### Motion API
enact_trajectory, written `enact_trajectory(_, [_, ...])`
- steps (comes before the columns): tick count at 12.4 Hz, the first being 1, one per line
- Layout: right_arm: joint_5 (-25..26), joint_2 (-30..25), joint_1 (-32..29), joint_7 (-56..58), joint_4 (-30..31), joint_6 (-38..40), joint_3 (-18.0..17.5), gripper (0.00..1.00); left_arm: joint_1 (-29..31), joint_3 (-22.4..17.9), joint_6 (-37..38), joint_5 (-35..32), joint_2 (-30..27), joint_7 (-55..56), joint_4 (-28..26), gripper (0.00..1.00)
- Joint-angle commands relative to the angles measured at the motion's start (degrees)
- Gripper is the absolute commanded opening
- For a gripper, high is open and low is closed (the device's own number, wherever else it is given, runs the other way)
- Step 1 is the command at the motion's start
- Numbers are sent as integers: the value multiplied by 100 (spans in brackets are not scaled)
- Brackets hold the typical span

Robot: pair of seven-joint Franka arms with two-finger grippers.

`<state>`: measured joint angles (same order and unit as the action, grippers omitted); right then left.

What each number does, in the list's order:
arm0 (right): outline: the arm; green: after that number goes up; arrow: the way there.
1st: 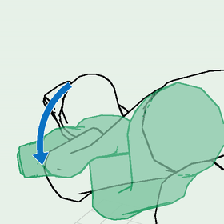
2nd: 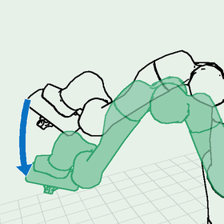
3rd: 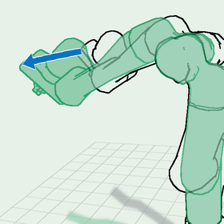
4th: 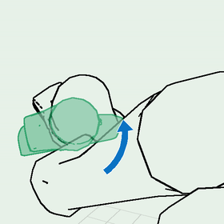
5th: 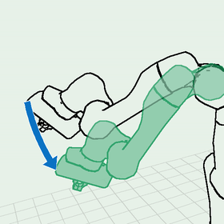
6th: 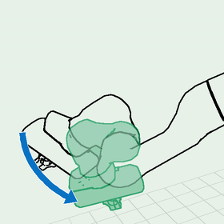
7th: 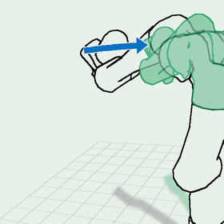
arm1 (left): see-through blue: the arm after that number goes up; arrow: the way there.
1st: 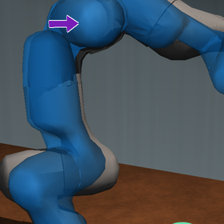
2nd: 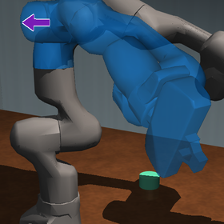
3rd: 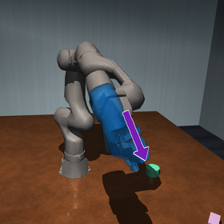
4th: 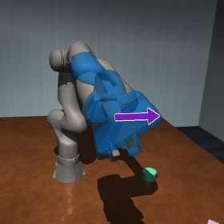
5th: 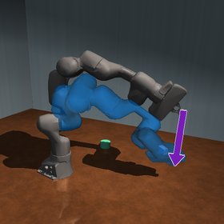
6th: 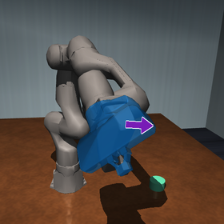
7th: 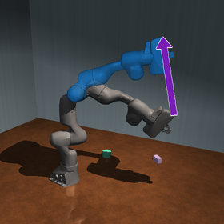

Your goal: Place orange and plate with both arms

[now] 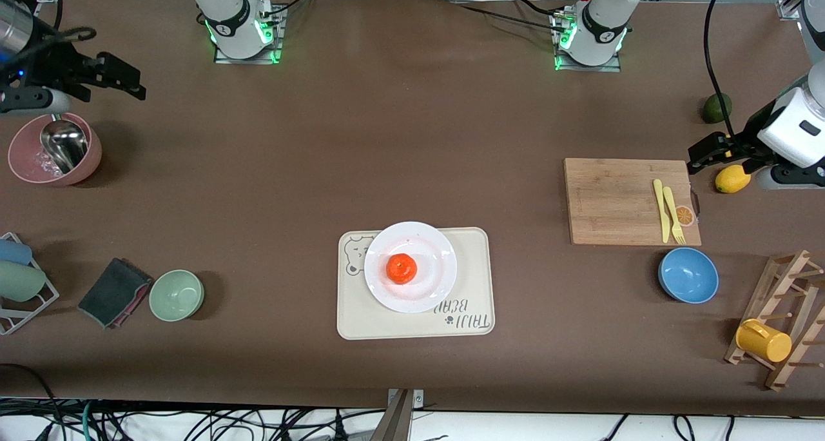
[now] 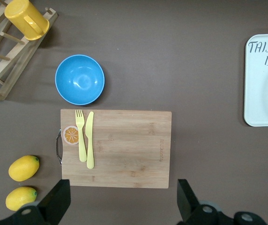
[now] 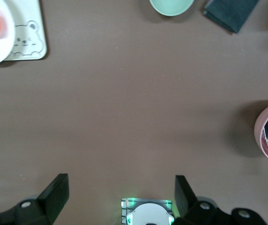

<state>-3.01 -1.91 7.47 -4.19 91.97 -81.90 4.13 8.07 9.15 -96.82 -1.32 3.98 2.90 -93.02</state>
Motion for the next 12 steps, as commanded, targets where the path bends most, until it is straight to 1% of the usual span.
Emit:
enact_trajectory(1, [99, 67, -79, -109, 41, -290, -43, 100, 72, 43, 5, 123, -56, -123, -50, 100])
enact_trajectory(3, [204, 120, -35, -144, 32, -414, -61, 100, 72, 43, 5, 123, -56, -123, -59, 100])
enact_trajectory(6, [353, 112, -35, -126, 41, -371, -61, 100, 72, 43, -3, 123, -56, -123, -59, 100])
enact_trajectory(9, [397, 129, -18, -126, 41, -371, -87, 100, 81, 43, -3, 123, -47, -123, -59, 100])
enact_trajectory(10, [441, 268, -18, -118, -3, -379, -79, 100, 72, 43, -3, 123, -47, -123, -59, 100])
enact_trajectory(12, [547, 252, -27, -179, -82, -423, -70, 100, 81, 43, -3, 123, -47, -123, -59, 100])
